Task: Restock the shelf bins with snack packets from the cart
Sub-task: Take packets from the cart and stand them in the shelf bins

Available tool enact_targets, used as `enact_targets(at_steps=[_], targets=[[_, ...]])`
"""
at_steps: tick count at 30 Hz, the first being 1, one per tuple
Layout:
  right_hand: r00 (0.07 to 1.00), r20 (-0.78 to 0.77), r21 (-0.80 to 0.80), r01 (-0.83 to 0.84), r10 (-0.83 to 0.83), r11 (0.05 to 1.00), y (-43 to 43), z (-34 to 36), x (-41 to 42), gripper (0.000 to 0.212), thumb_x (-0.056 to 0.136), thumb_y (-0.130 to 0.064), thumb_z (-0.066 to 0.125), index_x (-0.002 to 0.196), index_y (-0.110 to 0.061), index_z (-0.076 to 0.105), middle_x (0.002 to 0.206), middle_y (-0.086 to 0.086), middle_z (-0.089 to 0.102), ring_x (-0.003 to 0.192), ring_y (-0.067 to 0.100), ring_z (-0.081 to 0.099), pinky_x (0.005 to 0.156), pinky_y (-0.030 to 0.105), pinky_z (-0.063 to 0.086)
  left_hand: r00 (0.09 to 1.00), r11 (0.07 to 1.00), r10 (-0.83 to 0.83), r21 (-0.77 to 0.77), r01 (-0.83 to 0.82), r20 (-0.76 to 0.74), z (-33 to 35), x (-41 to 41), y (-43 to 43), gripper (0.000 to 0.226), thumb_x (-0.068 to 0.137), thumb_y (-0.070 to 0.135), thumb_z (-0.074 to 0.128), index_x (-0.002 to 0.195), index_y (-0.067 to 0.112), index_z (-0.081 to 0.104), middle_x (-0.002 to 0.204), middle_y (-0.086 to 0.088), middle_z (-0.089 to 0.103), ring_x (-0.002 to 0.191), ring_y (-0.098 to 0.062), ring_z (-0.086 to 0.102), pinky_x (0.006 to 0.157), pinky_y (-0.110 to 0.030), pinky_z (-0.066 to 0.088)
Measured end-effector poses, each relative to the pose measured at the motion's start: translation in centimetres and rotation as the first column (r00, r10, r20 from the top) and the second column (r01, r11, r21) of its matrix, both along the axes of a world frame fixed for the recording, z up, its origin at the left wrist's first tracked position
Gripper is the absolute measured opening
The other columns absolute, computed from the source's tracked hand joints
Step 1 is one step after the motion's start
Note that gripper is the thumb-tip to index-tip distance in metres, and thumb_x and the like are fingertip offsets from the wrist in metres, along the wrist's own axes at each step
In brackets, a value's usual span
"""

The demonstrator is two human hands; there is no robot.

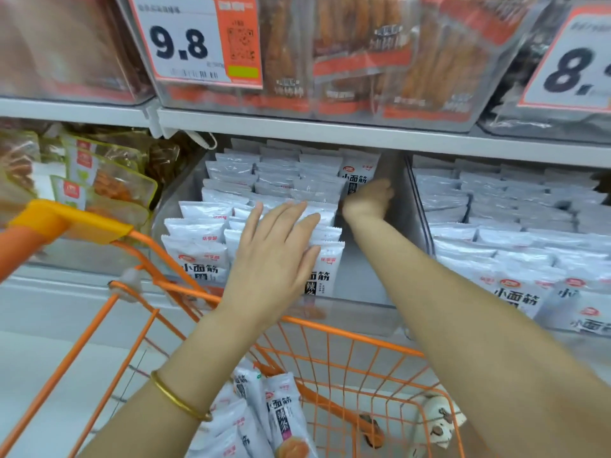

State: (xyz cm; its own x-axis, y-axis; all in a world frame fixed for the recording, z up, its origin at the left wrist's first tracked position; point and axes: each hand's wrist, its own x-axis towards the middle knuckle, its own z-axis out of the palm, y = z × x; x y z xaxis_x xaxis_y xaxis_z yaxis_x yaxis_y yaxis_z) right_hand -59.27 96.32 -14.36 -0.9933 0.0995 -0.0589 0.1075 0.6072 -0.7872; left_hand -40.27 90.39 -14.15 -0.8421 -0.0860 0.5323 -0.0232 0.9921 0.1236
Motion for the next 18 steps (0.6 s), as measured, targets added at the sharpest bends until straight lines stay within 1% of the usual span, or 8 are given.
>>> enact_targets(at_steps=[2, 4, 7, 9, 12, 15, 17, 18], targets=[[0.983, -0.096, -0.027, -0.16, 0.157, 0.987, 2.0, 2.2, 3.6, 0.041, 0.091, 0.001, 0.045, 0.13, 0.002, 0.035, 0.135, 0.017, 0.041, 0.121, 0.028, 0.047, 0.096, 0.03, 0.04, 0.997, 1.0, 0.0, -0.012, -0.001, -0.077, 0.7, 1.8, 0.2, 0.035, 0.089, 0.026, 0.043, 0.116, 0.011, 0.06, 0.124, -0.007, 0.058, 0.115, -0.023, 0.047, 0.103, -0.041, 0.026], [0.905, -0.274, -0.083, -0.359, 0.325, 0.93, 4.8, 3.9, 8.8, 0.036, 0.087, 0.003, 0.045, 0.122, -0.005, 0.047, 0.124, 0.011, 0.049, 0.106, 0.024, 0.054, 0.09, 0.03, 0.045, 0.992, 0.999, 0.029, -0.024, -0.032, -0.12, 1.1, 4.0, 0.4, 0.028, 0.089, 0.023, 0.046, 0.108, 0.012, 0.063, 0.113, -0.005, 0.062, 0.104, -0.023, 0.049, 0.09, -0.039, 0.033], [0.733, -0.38, -0.142, -0.649, 0.564, 0.747, 9.1, 4.5, 17.0, 0.029, 0.086, 0.002, 0.053, 0.095, -0.025, 0.057, 0.096, -0.009, 0.059, 0.081, 0.011, 0.059, 0.073, 0.023, 0.049, 0.99, 0.999, 0.016, -0.029, -0.02, -0.138, 0.6, 7.4, 0.5, 0.018, 0.089, 0.016, 0.048, 0.09, 0.008, 0.064, 0.086, -0.007, 0.062, 0.081, -0.03, 0.056, 0.069, -0.042, 0.041], [0.6, -0.226, -0.101, -0.798, 0.767, 0.594, 10.5, 2.7, 20.9, 0.029, 0.087, -0.002, 0.056, 0.086, -0.031, 0.056, 0.079, -0.016, 0.056, 0.075, 0.01, 0.06, 0.07, 0.021, 0.048, 0.999, 1.0, -0.019, -0.021, 0.018, -0.047, -0.5, 9.4, 0.4, 0.02, 0.089, 0.018, 0.046, 0.082, 0.008, 0.062, 0.073, -0.006, 0.059, 0.068, -0.03, 0.056, 0.057, -0.04, 0.043], [0.347, 0.131, 0.156, -0.932, 0.929, 0.326, 10.3, -2.5, 23.3, 0.022, 0.091, -0.006, 0.05, 0.109, -0.014, 0.06, 0.089, -0.004, 0.06, 0.091, 0.02, 0.061, 0.082, 0.03, 0.047, 0.977, 0.998, 0.049, -0.051, -0.039, 0.208, -3.4, 11.4, 0.4, 0.025, 0.087, 0.023, 0.039, 0.077, 0.011, 0.058, 0.067, -0.004, 0.055, 0.063, -0.028, 0.054, 0.048, -0.035, 0.042], [0.227, 0.378, 0.389, -0.919, 0.897, 0.069, 10.1, -5.9, 23.4, 0.028, 0.093, -0.004, 0.045, 0.121, -0.004, 0.052, 0.114, 0.017, 0.058, 0.105, 0.033, 0.056, 0.085, 0.038, 0.048, 0.777, 0.968, 0.226, -0.042, -0.249, 0.588, -6.4, 12.1, 0.2, 0.028, 0.093, 0.013, 0.035, 0.109, 0.012, 0.058, 0.108, -0.006, 0.058, 0.099, -0.028, 0.053, 0.069, -0.037, 0.046], [0.215, 0.429, 0.415, -0.909, 0.877, 0.02, 10.3, -7.0, 23.2, 0.028, 0.093, -0.002, 0.044, 0.12, -0.004, 0.05, 0.115, 0.019, 0.057, 0.104, 0.035, 0.057, 0.084, 0.042, 0.049, 0.6, 0.941, 0.286, -0.101, -0.322, 0.747, -7.7, 12.2, -0.1, 0.039, 0.092, 0.0, 0.039, 0.128, 0.014, 0.049, 0.128, -0.007, 0.049, 0.113, -0.028, 0.049, 0.076, -0.038, 0.045], [0.217, 0.437, 0.411, -0.911, 0.873, 0.02, 10.4, -7.4, 23.0, 0.028, 0.094, -0.002, 0.043, 0.12, -0.003, 0.05, 0.114, 0.019, 0.057, 0.103, 0.034, 0.056, 0.083, 0.042, 0.05, 0.553, 0.941, 0.294, -0.136, -0.309, 0.78, -8.1, 12.2, -0.2, 0.045, 0.091, -0.004, 0.04, 0.132, 0.015, 0.046, 0.131, -0.007, 0.048, 0.112, -0.029, 0.051, 0.075, -0.038, 0.046]])
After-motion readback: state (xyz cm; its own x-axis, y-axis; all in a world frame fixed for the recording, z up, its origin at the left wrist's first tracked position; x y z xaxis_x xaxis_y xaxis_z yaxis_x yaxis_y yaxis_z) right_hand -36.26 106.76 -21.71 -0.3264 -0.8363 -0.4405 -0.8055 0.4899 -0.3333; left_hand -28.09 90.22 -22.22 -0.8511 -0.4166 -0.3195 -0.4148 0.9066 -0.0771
